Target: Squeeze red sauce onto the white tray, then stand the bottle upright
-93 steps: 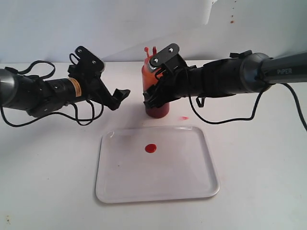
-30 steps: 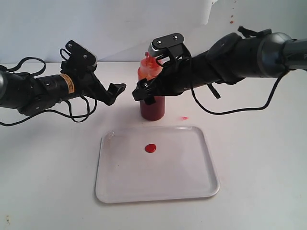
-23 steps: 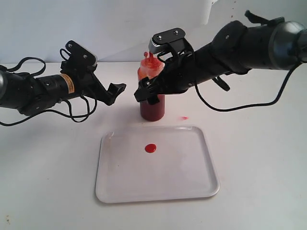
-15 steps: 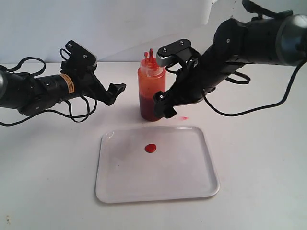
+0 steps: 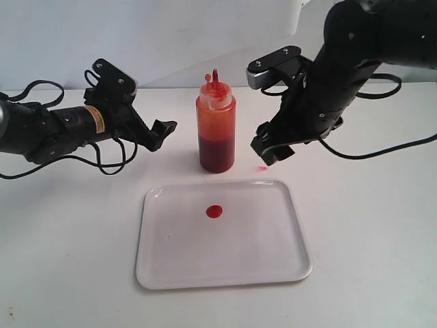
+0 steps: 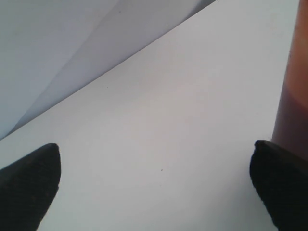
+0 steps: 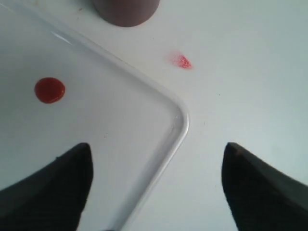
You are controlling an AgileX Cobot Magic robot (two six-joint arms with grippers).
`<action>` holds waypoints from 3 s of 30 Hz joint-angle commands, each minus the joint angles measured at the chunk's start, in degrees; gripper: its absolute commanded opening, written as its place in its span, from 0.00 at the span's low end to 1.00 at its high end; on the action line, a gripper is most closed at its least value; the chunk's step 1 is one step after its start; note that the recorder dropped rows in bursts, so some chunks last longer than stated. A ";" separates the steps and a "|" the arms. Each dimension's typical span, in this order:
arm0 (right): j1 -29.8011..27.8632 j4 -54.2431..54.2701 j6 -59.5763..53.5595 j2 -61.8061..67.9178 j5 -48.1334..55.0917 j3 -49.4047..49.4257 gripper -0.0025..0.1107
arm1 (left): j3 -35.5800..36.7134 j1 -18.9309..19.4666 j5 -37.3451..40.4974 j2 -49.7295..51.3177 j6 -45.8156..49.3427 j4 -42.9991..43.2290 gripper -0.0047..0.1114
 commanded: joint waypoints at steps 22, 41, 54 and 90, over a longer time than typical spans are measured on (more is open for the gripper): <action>-0.06 -0.41 -0.33 -25.50 -10.91 12.14 0.02 | 15.39 0.07 -8.22 -26.46 -9.01 -0.52 0.94; -0.06 4.17 -0.73 -50.65 -25.56 30.93 0.02 | 28.35 0.07 -18.56 -51.15 -26.20 6.20 0.94; -0.06 4.49 -1.73 -68.79 -22.61 40.83 0.02 | 32.49 0.07 -18.23 -65.47 -40.34 19.53 0.94; -0.06 4.14 -8.03 -78.46 -21.26 43.84 0.02 | 32.77 0.07 -18.42 -82.47 -59.06 47.47 0.04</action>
